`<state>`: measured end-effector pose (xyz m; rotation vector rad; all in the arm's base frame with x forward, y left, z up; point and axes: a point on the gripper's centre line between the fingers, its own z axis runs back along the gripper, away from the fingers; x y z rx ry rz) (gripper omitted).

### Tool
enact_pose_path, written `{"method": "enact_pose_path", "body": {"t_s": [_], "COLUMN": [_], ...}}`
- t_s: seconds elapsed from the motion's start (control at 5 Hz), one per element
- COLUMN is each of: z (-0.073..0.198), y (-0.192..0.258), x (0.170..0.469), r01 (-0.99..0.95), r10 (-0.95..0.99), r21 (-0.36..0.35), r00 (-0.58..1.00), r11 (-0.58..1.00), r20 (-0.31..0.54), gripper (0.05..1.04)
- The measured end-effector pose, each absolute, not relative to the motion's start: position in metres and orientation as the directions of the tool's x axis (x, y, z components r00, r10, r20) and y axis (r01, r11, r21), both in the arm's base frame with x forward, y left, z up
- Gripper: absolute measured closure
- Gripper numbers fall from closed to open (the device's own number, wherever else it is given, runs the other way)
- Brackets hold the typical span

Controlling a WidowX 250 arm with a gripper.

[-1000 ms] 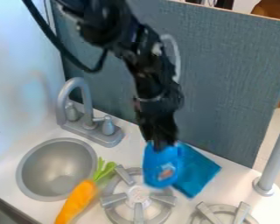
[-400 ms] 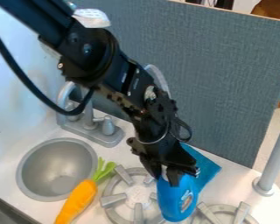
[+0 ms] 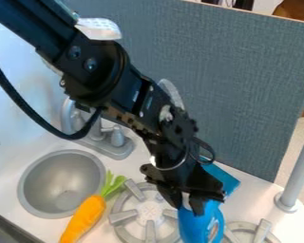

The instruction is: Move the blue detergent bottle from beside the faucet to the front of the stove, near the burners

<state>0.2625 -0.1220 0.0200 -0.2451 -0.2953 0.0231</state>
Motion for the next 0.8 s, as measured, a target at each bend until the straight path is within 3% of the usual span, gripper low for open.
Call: {"method": "enact_pose_path", "body": {"t_s": [0.4, 0.8], "z": [-0.010, -0.013], "y": [-0.131, -0.126], "x": [0.258, 0.248], "r01": [-0.001, -0.017], "r10": [0.051, 0.053], "r21": [-0.207, -0.188], "r00": [0.970, 0.980], "r11": [0.978, 0.982], "r20": [0.236, 0.190], "gripper": [0.598, 0.598]}}
